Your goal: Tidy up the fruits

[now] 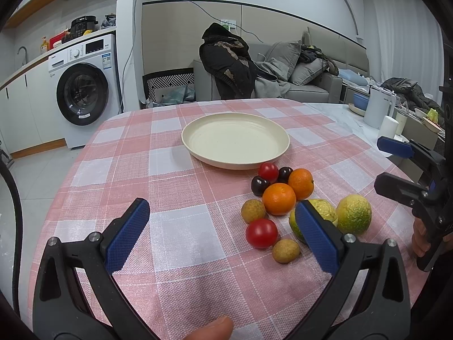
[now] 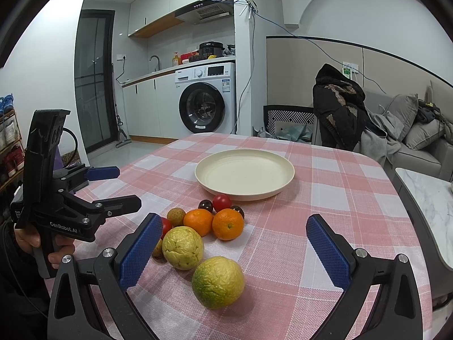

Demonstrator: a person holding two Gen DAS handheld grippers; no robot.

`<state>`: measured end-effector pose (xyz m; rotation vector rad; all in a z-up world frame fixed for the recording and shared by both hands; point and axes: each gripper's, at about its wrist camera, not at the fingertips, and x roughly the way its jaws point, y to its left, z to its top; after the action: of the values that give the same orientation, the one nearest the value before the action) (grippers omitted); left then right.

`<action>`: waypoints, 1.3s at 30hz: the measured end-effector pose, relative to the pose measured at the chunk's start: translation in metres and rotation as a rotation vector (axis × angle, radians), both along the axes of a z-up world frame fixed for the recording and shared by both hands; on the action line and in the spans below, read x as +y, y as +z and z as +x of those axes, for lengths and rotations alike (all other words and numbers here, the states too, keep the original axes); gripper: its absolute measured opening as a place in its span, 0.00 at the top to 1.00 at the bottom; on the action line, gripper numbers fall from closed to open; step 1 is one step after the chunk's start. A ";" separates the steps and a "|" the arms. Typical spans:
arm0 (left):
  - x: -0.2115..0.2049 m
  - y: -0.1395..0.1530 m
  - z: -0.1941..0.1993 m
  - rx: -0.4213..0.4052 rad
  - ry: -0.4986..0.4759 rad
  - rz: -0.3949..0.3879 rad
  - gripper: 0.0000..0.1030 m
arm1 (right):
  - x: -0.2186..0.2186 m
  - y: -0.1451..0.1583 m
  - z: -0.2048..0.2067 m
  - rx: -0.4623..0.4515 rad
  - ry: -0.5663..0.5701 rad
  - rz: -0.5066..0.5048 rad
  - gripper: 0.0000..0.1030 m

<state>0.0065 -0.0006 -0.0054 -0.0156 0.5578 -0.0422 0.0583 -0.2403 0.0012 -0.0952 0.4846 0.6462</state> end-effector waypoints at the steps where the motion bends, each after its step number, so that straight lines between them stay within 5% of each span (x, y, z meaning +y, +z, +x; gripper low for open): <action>1: 0.001 0.000 0.000 0.001 0.001 0.000 0.01 | -0.001 -0.001 0.000 0.001 -0.001 0.000 0.00; 33: 0.001 -0.005 0.005 0.033 0.008 0.005 0.00 | 0.002 -0.001 0.007 0.033 -0.032 -0.030 0.00; 39: -0.001 -0.005 0.008 0.070 -0.014 0.012 0.01 | 0.000 -0.007 0.018 0.130 -0.024 -0.049 0.00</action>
<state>0.0148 -0.0018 -0.0108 -0.0013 0.6278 -0.0523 0.0765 -0.2405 -0.0058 -0.0938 0.6267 0.6192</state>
